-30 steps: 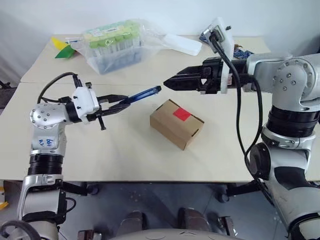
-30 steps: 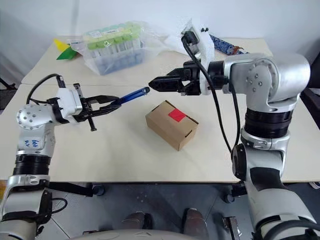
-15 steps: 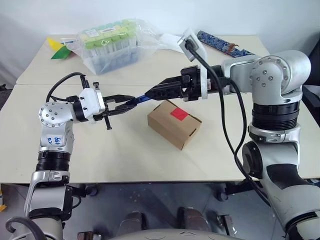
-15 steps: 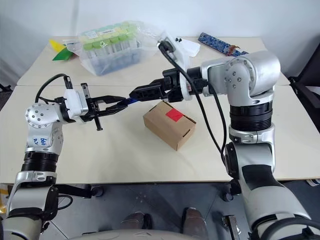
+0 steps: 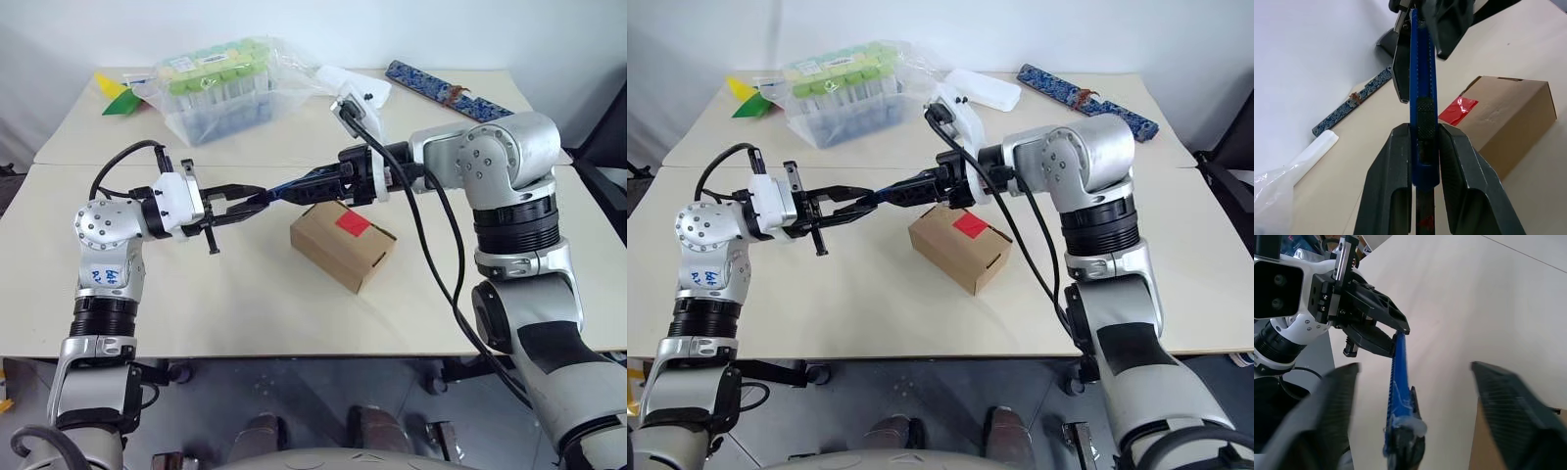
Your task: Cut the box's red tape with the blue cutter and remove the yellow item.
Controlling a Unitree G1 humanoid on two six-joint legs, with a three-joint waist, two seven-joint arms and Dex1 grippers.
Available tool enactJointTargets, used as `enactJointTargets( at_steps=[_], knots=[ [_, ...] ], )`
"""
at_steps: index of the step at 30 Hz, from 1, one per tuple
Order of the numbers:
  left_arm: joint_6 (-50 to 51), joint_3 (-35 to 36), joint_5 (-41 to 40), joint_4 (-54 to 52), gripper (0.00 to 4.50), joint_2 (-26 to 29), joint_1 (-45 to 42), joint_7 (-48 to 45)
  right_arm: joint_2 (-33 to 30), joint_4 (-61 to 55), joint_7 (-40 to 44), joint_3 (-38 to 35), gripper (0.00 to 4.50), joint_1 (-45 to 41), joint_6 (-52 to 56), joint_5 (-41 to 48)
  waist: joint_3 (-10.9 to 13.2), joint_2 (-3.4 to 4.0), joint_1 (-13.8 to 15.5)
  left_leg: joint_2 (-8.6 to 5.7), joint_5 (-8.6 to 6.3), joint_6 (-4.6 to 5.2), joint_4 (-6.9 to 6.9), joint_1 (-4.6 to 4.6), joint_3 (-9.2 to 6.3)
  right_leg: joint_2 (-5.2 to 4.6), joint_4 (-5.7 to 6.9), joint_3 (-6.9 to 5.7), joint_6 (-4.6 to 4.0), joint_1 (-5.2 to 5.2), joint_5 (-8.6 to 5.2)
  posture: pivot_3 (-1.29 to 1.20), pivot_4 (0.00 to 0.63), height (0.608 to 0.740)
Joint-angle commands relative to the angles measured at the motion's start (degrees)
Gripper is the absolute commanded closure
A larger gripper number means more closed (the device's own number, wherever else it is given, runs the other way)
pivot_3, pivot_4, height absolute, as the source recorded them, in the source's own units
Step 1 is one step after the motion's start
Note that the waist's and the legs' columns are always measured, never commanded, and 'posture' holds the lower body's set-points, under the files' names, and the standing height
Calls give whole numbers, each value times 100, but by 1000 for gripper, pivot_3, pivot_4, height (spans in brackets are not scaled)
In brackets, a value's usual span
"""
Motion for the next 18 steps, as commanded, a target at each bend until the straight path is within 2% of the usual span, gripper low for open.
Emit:
enactJointTargets(
  at_steps=[1, 6, 7, 18],
  knots=[
    [-13, 93, -161, -232, 4060, 75, 46, 27, -121, -81, 103, -69, 2381, -198, -148, 81, 0, 0, 0, 0, 0, 0, 0, 0, 0, 0, 0, 0, 0, 0, 0, 0, 150, 740],
    [9, 99, -164, -216, 4060, 115, 92, 2, -218, -75, 193, -82, 4165, -261, -176, 112, 0, 0, 1, 0, 0, 0, 0, -1, -1, 0, 0, 0, 0, 0, 0, 0, 150, 740],
    [9, 97, -158, -206, 4090, 121, 97, 5, -249, -97, 227, -56, 4354, -260, -186, 115, 0, 0, 1, 0, 0, 0, 0, -1, -1, 0, -1, 0, 0, 0, 0, 0, 150, 740],
    [56, 100, -41, -168, 4118, 166, 84, 173, -313, -485, 280, -3, 4345, -88, -100, 237, 0, 0, 5, 0, 0, 0, 1, -2, -3, 0, -1, -2, 0, 0, 0, 0, 150, 740]
  ],
)
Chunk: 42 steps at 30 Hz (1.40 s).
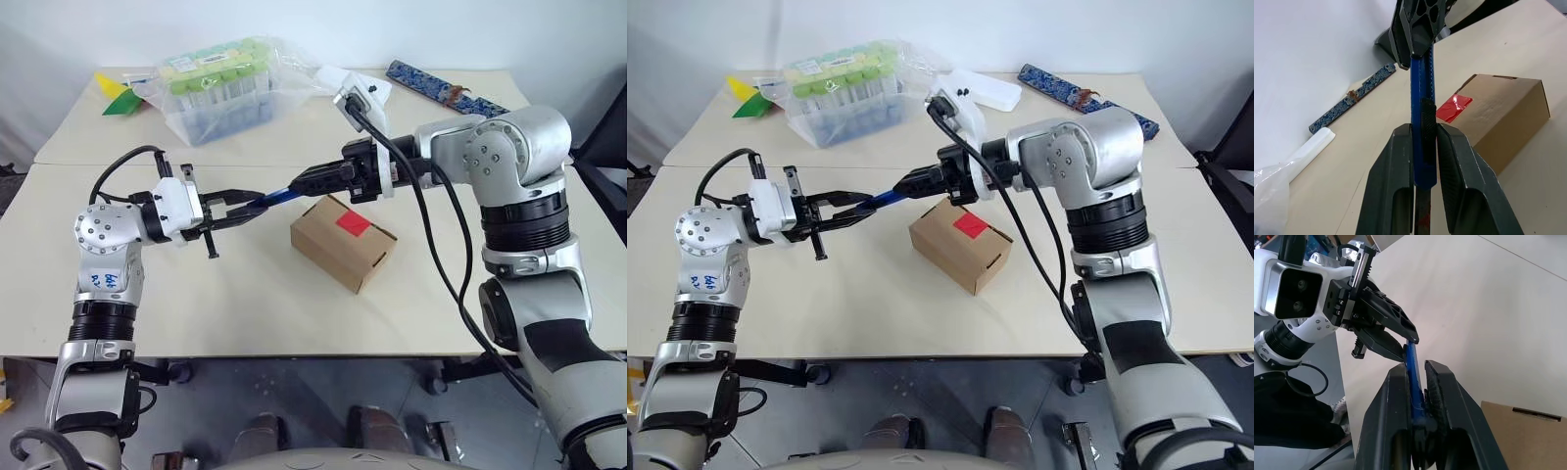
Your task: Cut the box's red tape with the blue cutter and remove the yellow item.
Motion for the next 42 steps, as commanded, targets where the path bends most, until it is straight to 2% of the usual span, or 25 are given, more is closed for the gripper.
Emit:
enactJointTargets(
  at_steps=[1, 8, 10, 11, 22, 30, 35, 40, 42],
  knots=[
    [121, 94, 44, -106, 4118, 161, 17, 205, -115, -295, 41, -127, 4345, -15, -5, 162, 0, 0, 0, 0, 0, 0, 0, 0, 0, 0, 0, 0, 0, 0, 0, 0, 150, 740],
    [833, 50, 291, -60, 4118, 329, -54, 665, -81, -415, -109, -271, 4345, 0, 58, 247, 0, 0, 1, 0, 0, 0, 0, 0, -1, 0, 0, 0, 0, 0, 0, 0, 150, 740],
    [962, 38, 311, -110, 3411, 374, -40, 715, -90, -455, -149, -308, 4345, -8, 86, 286, 0, 0, 1, 0, 0, 0, 0, -1, -1, 0, 0, 0, 0, 0, 0, 0, 150, 740],
    [995, 24, 336, -132, 3258, 400, -35, 729, -92, -472, -163, -326, 4345, -11, 102, 301, 0, -1, 2, 0, 0, 0, 0, -1, -1, 0, 0, 0, 0, 0, 0, 0, 150, 740],
    [1066, 148, 319, 237, 34, 754, -229, 807, -229, -519, -480, -612, 4345, -116, 144, 332, 1, -2, 3, 0, 0, 0, -1, -3, -4, 0, 0, -4, 0, 0, 0, 0, 150, 740],
    [1523, 120, 98, 364, 0, 817, -317, 455, -836, -683, -825, -896, 4345, 0, 265, 242, 3, -4, 24, -1, 0, 0, 0, -6, -6, -1, -2, -5, 0, -1, 0, 0, 150, 740],
    [1964, -9, -8, 263, 0, 609, -466, 282, -1223, -926, -1020, -972, 4345, 169, 321, 199, 3, -6, 19, -2, 0, 0, 1, -15, -15, -1, -3, -13, 0, -3, 0, 0, 150, 740],
    [2098, -317, 48, 535, 0, 80, -1001, 46, -1841, -1461, -1121, -1056, 4345, 500, 368, 168, 6, -10, 43, -4, 0, 0, 7, -24, -18, -1, -9, -18, 1, -4, 0, 0, 150, 740],
    [2107, -403, 48, 687, 415, -164, -1241, -21, -1962, -1730, -1208, -1184, 4345, 586, 543, 246, 6, -11, 47, -4, 0, 0, 7, -33, -17, -1, -13, -19, 2, -10, 1, 0, 150, 740]
  ],
)
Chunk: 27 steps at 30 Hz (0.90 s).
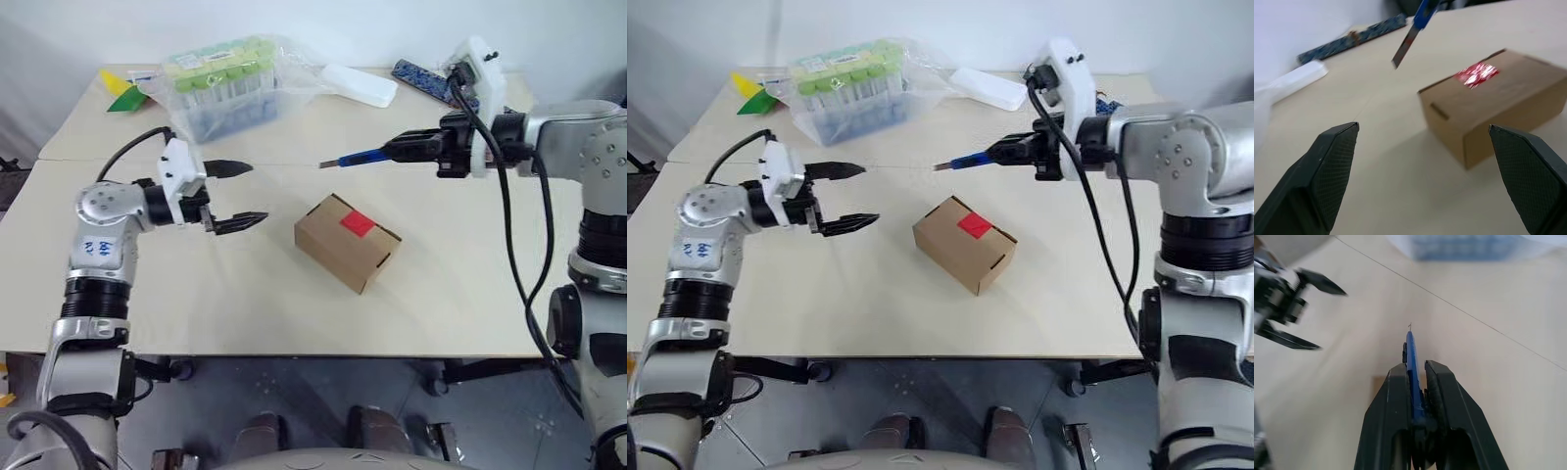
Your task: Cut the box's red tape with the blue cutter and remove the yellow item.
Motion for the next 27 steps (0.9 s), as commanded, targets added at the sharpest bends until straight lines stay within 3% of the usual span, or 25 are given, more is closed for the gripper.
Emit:
enactJointTargets(
  at_steps=[1, 14, 27],
  knots=[
    [-23, -101, -78, 183, 527, -297, -454, -113, -210, -610, -142, -384, 4345, 8, 243, 153, 0, 0, -1, 1, 0, 0, 0, -1, 0, 1, 0, -2, 0, -1, 0, 0, 150, 740],
    [416, -1136, 719, 889, 4312, -782, -1286, -689, -239, -1649, -611, -869, 4345, 511, 1015, 329, 1, -2, -6, 1, 1, -1, 1, -10, 1, 2, 1, 0, 0, -13, 0, 0, 150, 740],
    [515, -1461, 1337, 1591, 4439, -1028, -1516, -574, 230, -1566, -820, -434, 4345, 759, 769, 240, 1, -2, 8, -1, 1, 0, 5, -22, 4, 1, 7, 4, 0, -30, 0, 0, 150, 740]
  ],
)
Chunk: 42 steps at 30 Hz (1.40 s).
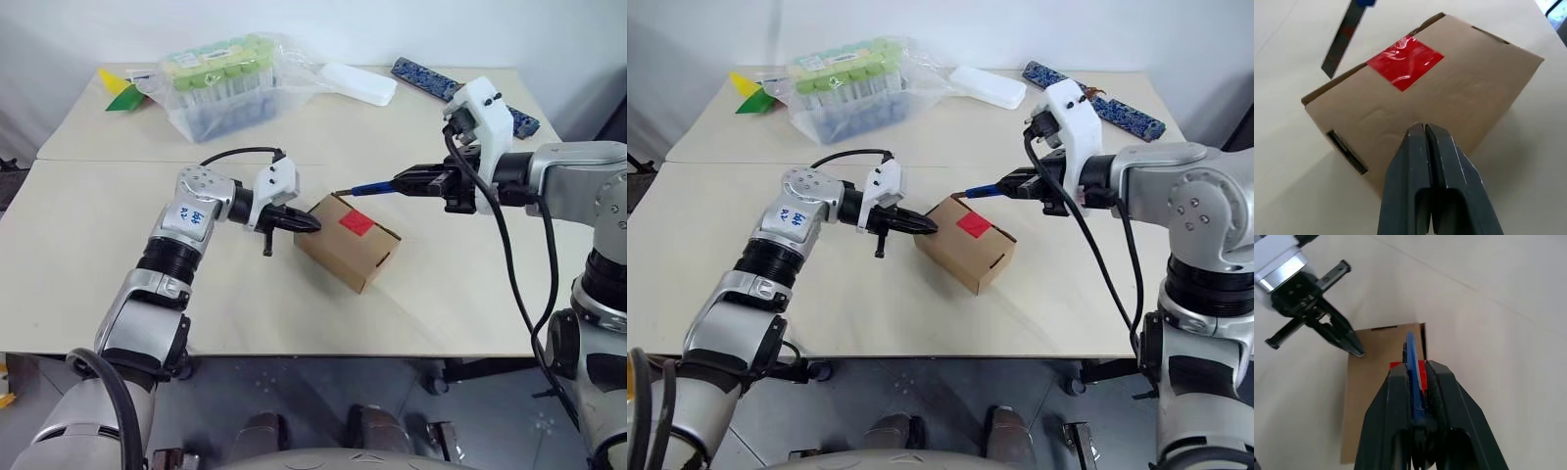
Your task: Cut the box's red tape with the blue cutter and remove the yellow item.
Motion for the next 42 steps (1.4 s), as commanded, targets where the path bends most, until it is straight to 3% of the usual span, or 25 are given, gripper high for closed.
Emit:
enactJointTargets(
  at_steps=[1, 16, 30, 34, 42],
  knots=[
    [-96, 3, 75, 84, 4439, -45, -130, -42, 47, 60, -30, 46, 4345, 1, -302, -41, 0, 0, 2, 0, 0, 0, 0, -1, 0, 0, 2, 0, 0, -2, 0, 0, 150, 740],
    [-366, -9, 173, 492, 4439, -136, -252, -213, -77, 595, 45, 344, 4345, 108, -1024, -255, 0, 0, 96, 0, 0, 0, 4, -1, 6, 0, 6, 2, 0, -5, 0, 0, 150, 740],
    [-552, 2, 301, 845, 4439, -219, -451, -232, -202, 269, 25, 401, 4345, 497, -954, -256, 0, 0, 106, 0, 0, 0, 6, 0, 9, 0, 8, 5, 0, -5, 0, 0, 150, 740],
    [-611, -29, 380, 960, 4439, -248, -524, -188, -498, 168, 154, 695, 4345, 600, -1009, -312, 0, 0, 111, -1, 0, 1, 7, 0, 9, 0, 8, 6, 0, -5, 0, 0, 150, 740],
    [-369, -329, 884, 1094, 4439, -336, -640, 192, -686, 244, 324, 869, 4345, 220, -899, -232, 0, 0, 115, -1, 1, 1, 13, 0, 10, 0, 12, 8, 0, -5, 0, 0, 150, 740]
  ],
)
